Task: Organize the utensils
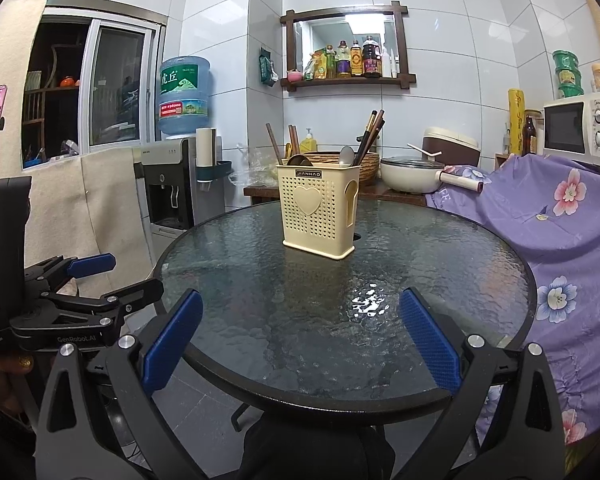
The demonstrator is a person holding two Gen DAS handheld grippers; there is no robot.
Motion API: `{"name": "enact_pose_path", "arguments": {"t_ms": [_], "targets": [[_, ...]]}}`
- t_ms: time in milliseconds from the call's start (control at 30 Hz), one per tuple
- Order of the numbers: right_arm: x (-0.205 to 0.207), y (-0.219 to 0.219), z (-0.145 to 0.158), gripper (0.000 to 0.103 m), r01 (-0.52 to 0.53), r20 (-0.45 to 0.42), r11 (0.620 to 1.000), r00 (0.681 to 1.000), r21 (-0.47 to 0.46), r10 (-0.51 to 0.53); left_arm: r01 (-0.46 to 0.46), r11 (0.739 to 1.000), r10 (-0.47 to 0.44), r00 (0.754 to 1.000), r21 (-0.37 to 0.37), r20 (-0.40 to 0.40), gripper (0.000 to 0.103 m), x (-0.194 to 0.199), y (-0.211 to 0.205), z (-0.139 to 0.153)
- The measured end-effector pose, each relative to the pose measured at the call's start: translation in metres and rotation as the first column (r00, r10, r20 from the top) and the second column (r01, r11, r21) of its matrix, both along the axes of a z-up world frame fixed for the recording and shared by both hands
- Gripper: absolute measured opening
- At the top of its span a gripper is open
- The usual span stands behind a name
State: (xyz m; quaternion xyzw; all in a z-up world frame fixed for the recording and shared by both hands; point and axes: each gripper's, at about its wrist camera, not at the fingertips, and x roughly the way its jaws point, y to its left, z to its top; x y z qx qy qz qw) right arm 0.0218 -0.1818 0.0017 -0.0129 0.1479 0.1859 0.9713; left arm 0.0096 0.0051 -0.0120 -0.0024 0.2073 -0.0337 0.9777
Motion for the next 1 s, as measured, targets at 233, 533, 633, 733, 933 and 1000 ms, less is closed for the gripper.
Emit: {"name": "enact_pose_path", "arguments": {"t_ms": [233,533,633,733,933,1000], "targets": [[0.0016,0.0001,-0.0010,0.097,0.002,-0.003,1.000,1.000,0.000,-0.002,0.001,1.000,-0.001,1.000,0.000,-0.003,0.097,0.0002,-0.0002,-0.0004],[0.0029,0.0006,-0.0031,0.097,0.003,-0.005,1.000,1.000,-0.003,-0.003,0.003,1.000,-0.003,1.000,-0.001,-0.004,0.097,0.0003,-0.0002,-0.0002],[0.0027,0.0006,-0.0029,0.097,0.003,-0.006,1.000,1.000,-0.003,-0.003,0.004,1.000,-0.004,1.000,0.001,-0.004,0.097,0.0001,-0.0003,-0.0004],[0.0028,0.0003,-0.0029,0.097,0.002,-0.006,1.000,1.000,-0.003,-0.002,0.005,1.000,-0.005,1.000,0.000,-0.004,0.097,0.0001,-0.0001,-0.0006],[0.0022,0.0009,-0.0028,0.097,0.003,-0.006,1.000,1.000,-0.002,-0.003,0.012,1.000,-0.012,1.000,-0.002,-0.003,0.097,-0.0004,0.0007,-0.0013],[0.0021,0.0008,-0.0029,0.097,0.003,-0.006,1.000,1.000,-0.003,-0.003,0.016,1.000,-0.016,1.000,-0.009,-0.002,0.097,-0.0006,0.0006,-0.0016]]}}
